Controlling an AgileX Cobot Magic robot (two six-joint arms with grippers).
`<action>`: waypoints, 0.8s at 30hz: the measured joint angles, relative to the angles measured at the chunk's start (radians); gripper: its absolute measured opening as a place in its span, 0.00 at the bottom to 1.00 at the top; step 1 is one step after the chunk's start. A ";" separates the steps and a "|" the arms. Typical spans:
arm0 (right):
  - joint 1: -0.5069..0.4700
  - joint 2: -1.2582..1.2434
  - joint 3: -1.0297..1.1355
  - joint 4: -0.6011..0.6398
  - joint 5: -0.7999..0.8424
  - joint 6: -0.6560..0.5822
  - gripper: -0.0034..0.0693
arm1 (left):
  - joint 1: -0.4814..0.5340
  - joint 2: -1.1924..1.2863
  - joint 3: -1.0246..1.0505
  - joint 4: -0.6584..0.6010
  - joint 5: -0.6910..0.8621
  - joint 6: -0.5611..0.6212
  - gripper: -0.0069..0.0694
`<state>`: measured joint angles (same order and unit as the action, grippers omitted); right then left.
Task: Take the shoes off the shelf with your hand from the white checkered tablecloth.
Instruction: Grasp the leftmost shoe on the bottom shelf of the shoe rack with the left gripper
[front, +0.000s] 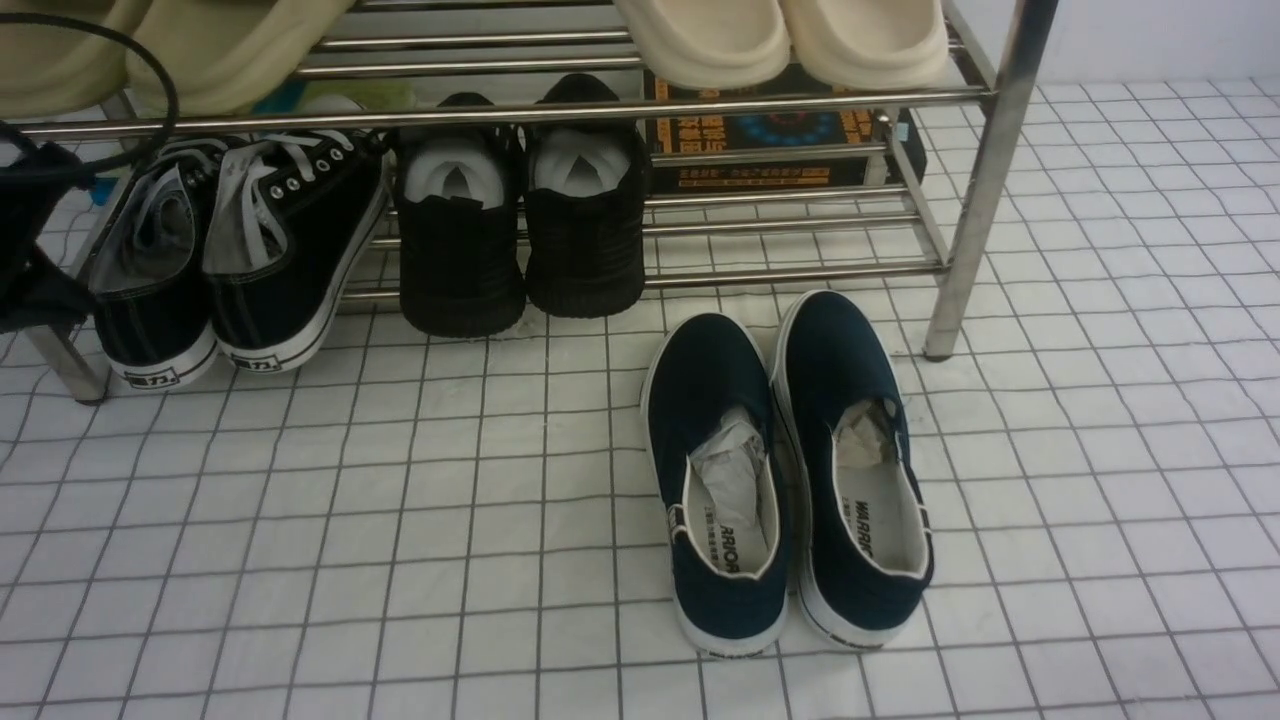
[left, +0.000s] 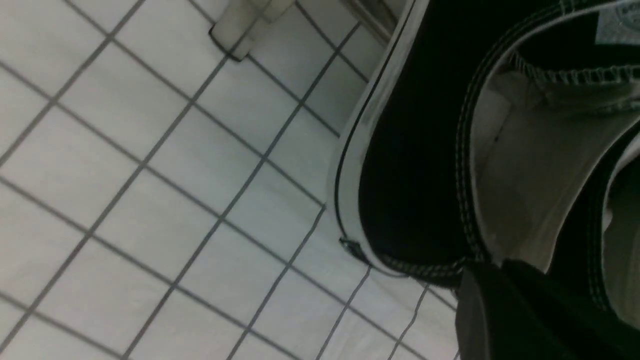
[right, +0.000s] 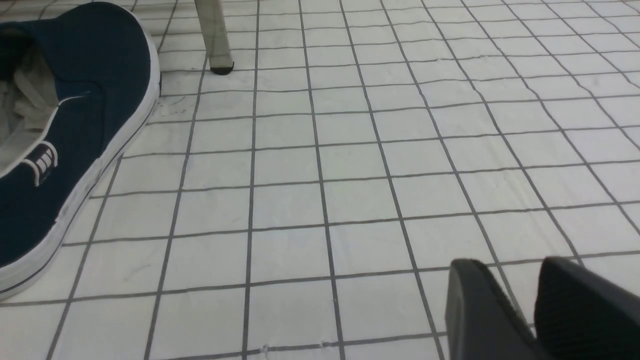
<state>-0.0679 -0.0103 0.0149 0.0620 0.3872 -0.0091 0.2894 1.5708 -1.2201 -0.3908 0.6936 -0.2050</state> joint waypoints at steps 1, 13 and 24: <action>0.000 0.000 0.000 0.000 0.000 0.000 0.32 | 0.000 0.005 0.000 -0.018 -0.015 0.016 0.18; 0.000 0.000 0.000 0.000 0.000 0.000 0.33 | 0.000 0.060 0.000 -0.070 -0.172 0.087 0.52; 0.000 0.000 0.000 0.000 0.000 0.000 0.33 | 0.000 0.136 0.000 -0.071 -0.260 0.087 0.50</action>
<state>-0.0679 -0.0103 0.0149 0.0620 0.3872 -0.0091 0.2894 1.7068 -1.2201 -0.4620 0.4337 -0.1180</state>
